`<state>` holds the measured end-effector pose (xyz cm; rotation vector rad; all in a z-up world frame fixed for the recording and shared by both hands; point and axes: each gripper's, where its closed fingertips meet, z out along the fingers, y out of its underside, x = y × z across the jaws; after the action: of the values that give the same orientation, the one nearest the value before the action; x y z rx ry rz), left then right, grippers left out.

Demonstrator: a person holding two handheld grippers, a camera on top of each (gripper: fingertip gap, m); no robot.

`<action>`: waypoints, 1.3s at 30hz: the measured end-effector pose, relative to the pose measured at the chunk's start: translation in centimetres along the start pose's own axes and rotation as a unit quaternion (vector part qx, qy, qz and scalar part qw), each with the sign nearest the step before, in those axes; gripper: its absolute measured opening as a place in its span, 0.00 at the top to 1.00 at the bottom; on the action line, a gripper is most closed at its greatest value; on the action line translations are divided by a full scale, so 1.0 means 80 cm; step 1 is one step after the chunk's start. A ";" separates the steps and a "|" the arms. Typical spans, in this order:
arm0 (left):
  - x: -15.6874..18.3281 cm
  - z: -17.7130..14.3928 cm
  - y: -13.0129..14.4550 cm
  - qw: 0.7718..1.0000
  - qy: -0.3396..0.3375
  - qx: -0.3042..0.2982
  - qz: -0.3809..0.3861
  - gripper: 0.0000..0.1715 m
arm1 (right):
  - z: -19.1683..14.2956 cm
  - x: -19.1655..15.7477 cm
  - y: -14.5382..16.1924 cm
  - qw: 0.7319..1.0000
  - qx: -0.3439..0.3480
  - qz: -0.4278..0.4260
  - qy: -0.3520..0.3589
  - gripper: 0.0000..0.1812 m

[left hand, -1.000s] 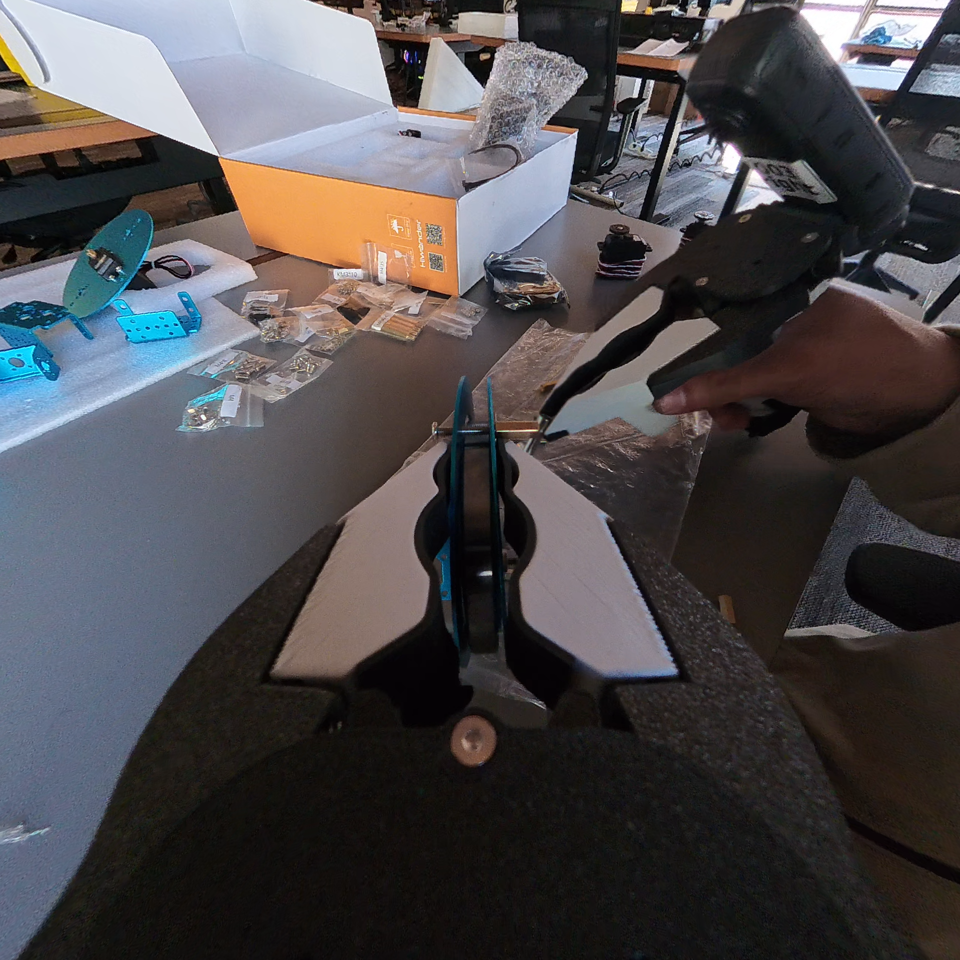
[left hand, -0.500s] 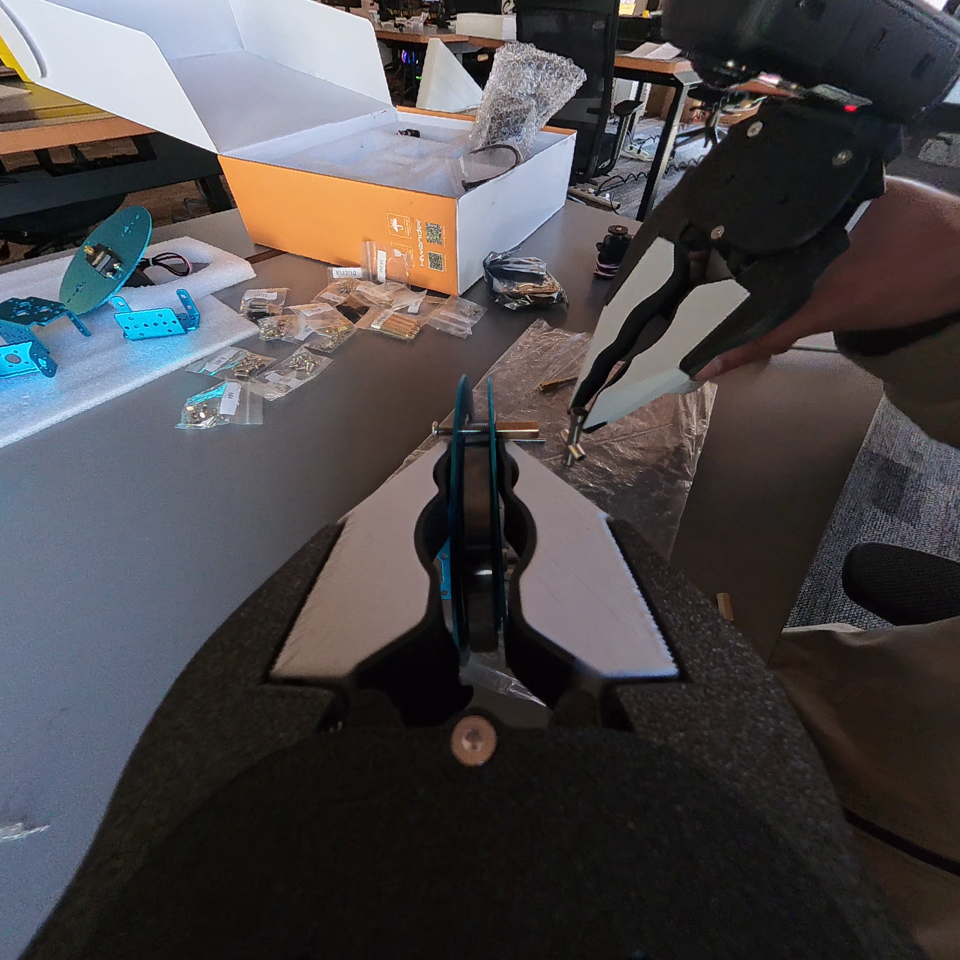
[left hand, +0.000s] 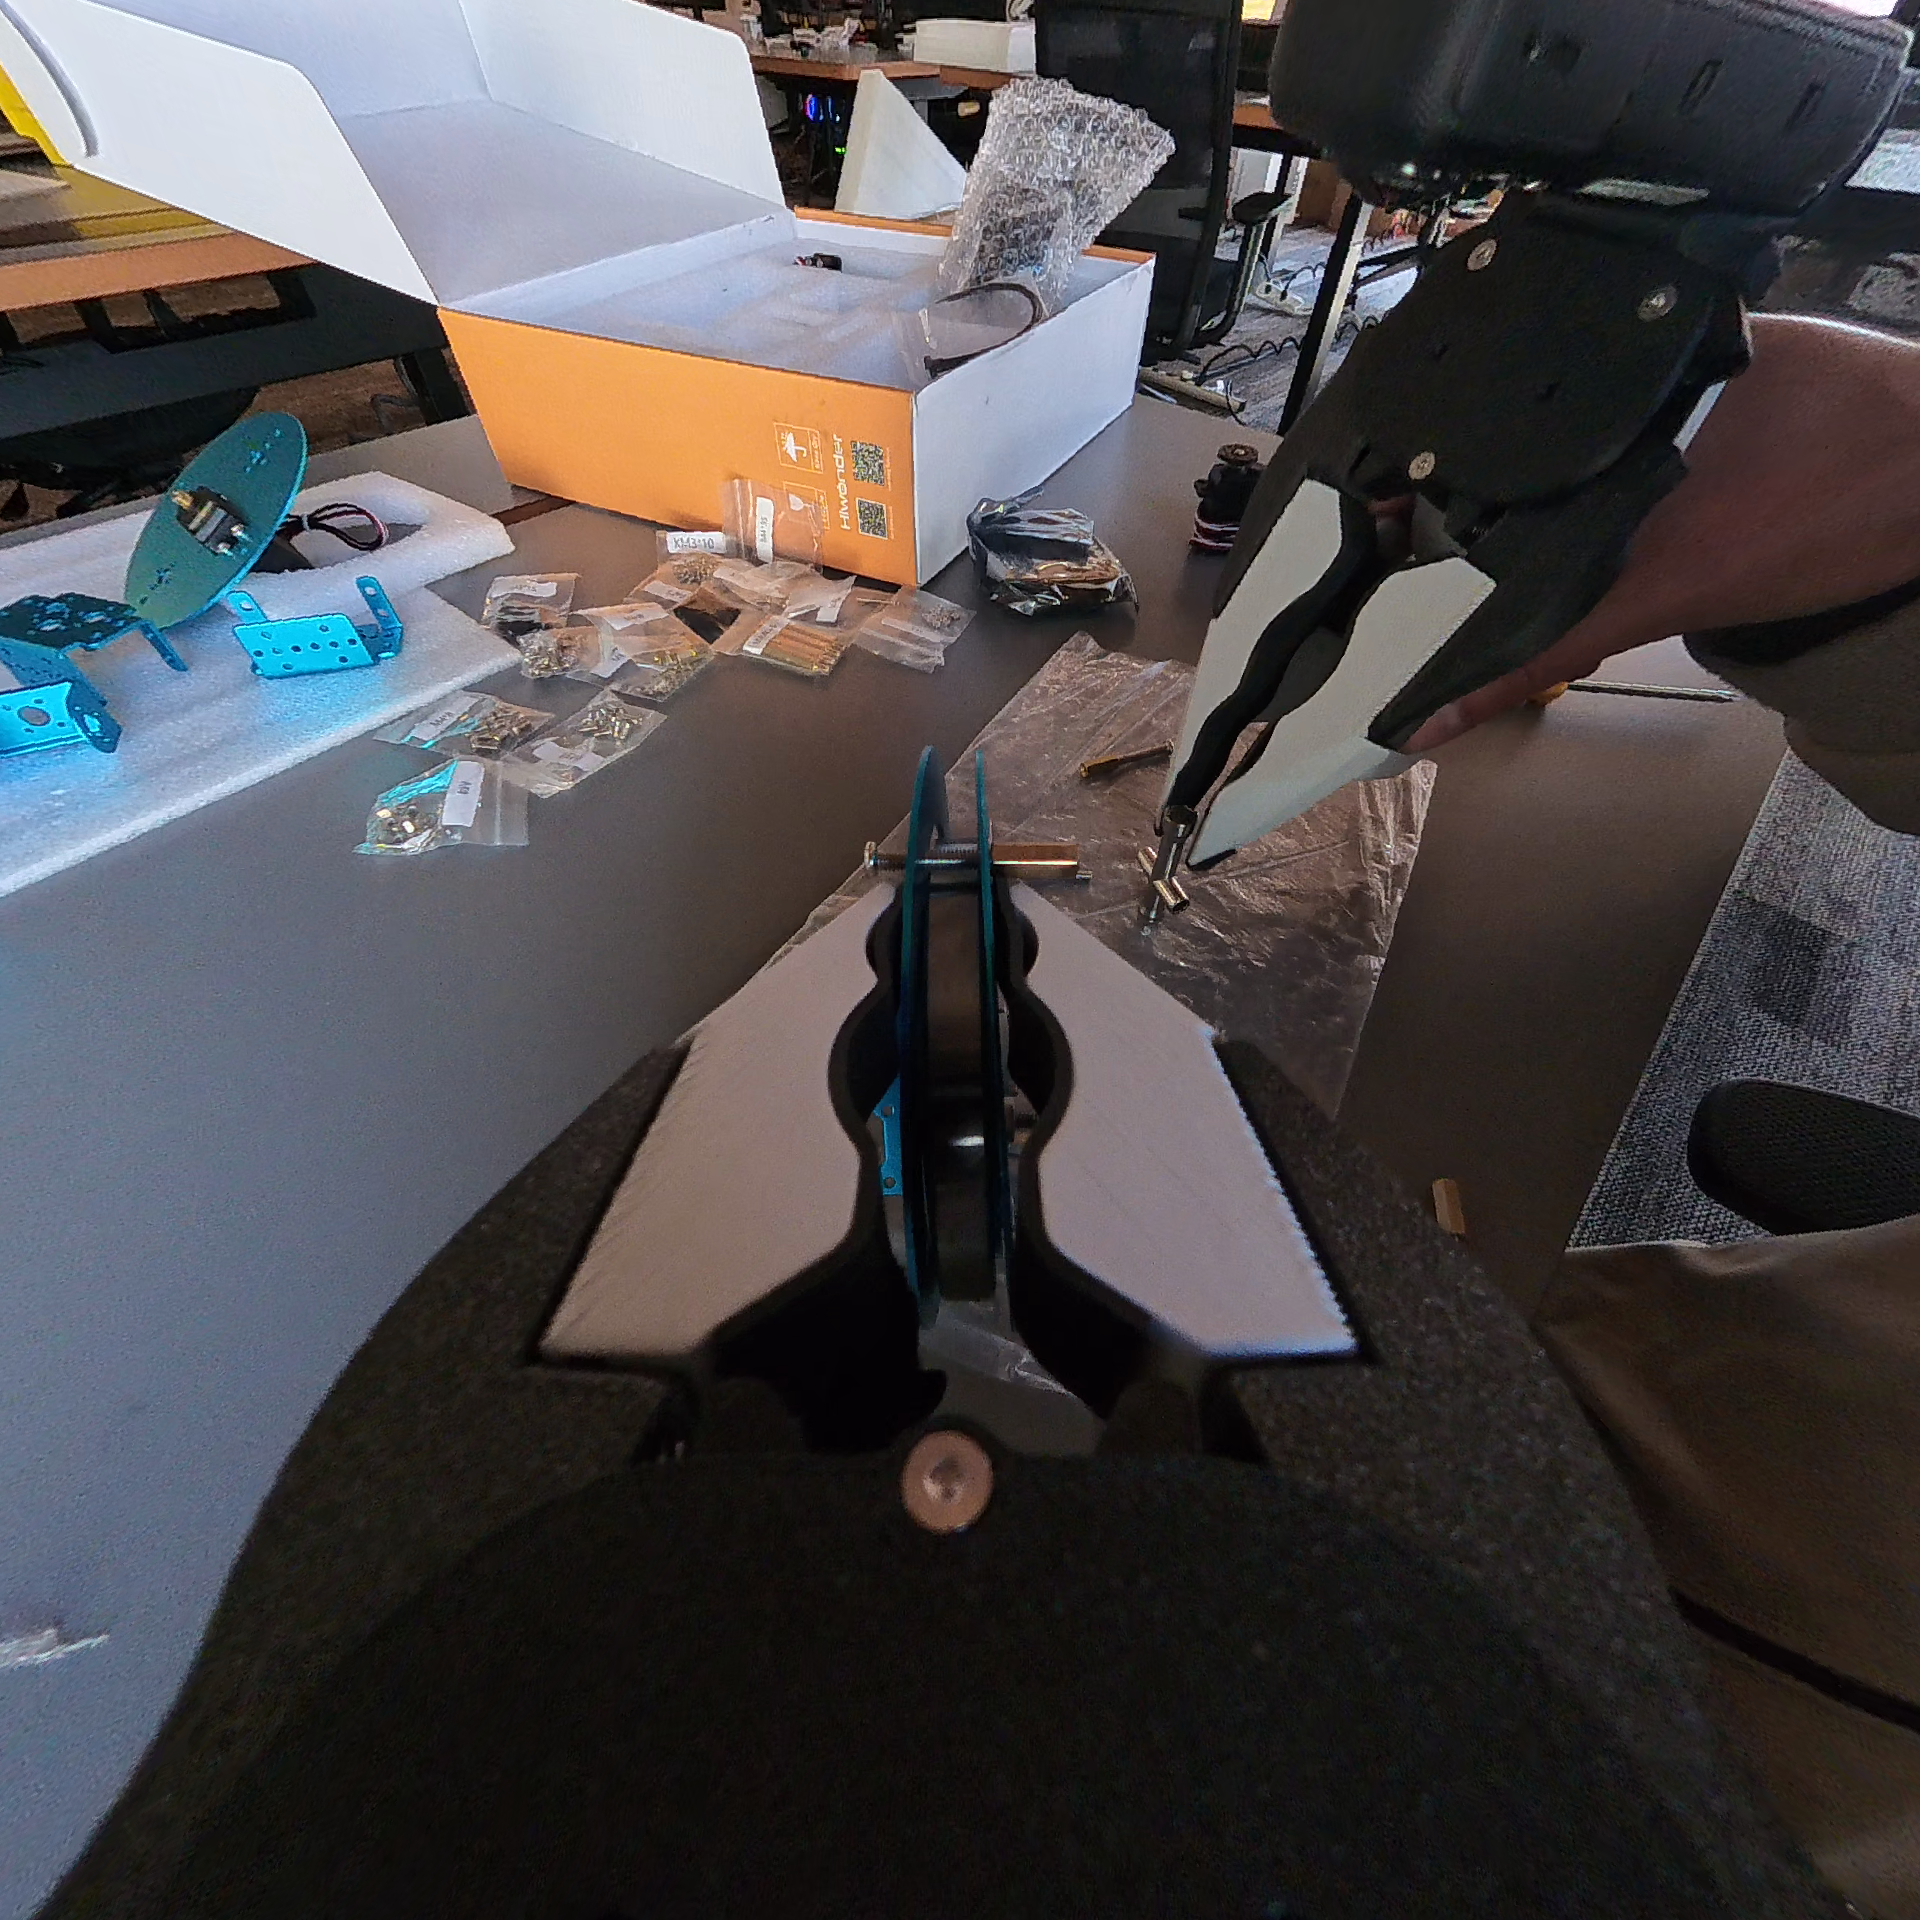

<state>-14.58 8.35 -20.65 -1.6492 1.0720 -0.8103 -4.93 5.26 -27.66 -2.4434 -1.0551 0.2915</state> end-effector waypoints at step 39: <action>-0.013 0.005 -0.002 0.999 0.017 0.012 -0.044 0.93 | -0.111 -0.053 -0.129 0.875 0.364 0.056 -0.313 0.97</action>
<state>-14.56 9.46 -20.63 -1.6773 1.0146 -0.9073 -11.14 5.43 -14.81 -1.7258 -0.8077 1.3251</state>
